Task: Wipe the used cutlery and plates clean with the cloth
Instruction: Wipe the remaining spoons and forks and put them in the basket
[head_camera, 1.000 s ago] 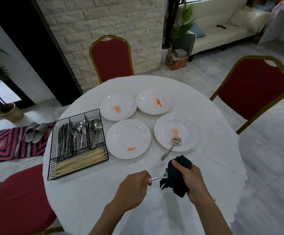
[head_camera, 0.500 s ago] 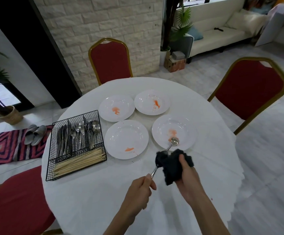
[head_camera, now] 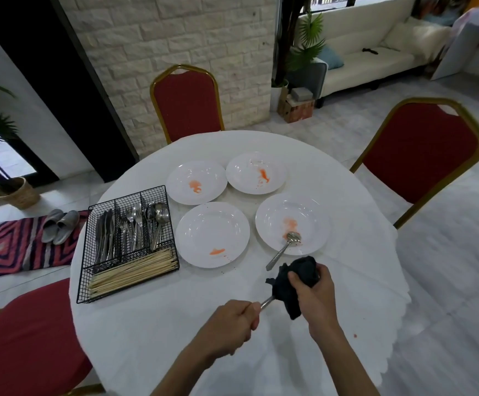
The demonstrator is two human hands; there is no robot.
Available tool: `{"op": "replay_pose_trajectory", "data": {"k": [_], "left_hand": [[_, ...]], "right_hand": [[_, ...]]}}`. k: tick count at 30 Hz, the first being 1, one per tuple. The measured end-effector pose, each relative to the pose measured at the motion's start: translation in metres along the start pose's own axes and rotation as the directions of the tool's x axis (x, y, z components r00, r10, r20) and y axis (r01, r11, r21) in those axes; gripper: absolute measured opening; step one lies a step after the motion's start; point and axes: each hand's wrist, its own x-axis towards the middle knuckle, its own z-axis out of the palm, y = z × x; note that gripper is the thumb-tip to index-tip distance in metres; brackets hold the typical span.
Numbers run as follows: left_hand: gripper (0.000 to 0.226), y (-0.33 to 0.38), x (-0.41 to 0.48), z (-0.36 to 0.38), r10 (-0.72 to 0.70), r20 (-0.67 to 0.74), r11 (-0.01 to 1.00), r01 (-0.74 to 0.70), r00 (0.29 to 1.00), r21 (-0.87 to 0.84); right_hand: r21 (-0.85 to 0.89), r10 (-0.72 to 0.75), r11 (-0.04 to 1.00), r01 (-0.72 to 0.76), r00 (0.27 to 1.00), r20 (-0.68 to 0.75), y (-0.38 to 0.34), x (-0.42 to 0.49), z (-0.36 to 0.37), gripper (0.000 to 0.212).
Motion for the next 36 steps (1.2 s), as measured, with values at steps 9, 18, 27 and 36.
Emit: {"op": "replay_pose_trajectory", "data": {"k": [9,18,27,36], "left_hand": [[0.044,-0.003,0.003,0.012,-0.03,-0.071,0.993,0.021,0.997,-0.117],[0.041,0.002,0.003,-0.014,0.046,0.052,0.99,-0.052,0.998,0.128],[0.04,0.009,-0.004,0.019,0.043,-0.151,0.998,-0.05,0.988,-0.044],[0.038,-0.001,-0.004,0.002,0.049,-0.006,0.992,-0.048,0.999,0.115]], "right_hand": [[0.319,0.138,0.925,-0.204,0.966,0.217,-0.002,-0.004,0.008,0.019],[0.14,0.104,0.976,-0.167,0.923,0.371,-0.002,-0.017,0.022,0.026],[0.326,0.181,0.875,-0.359,0.865,0.467,-0.008,-0.028,0.024,0.029],[0.226,0.174,0.926,-0.302,0.874,0.453,-0.004,-0.031,0.022,0.023]]}}
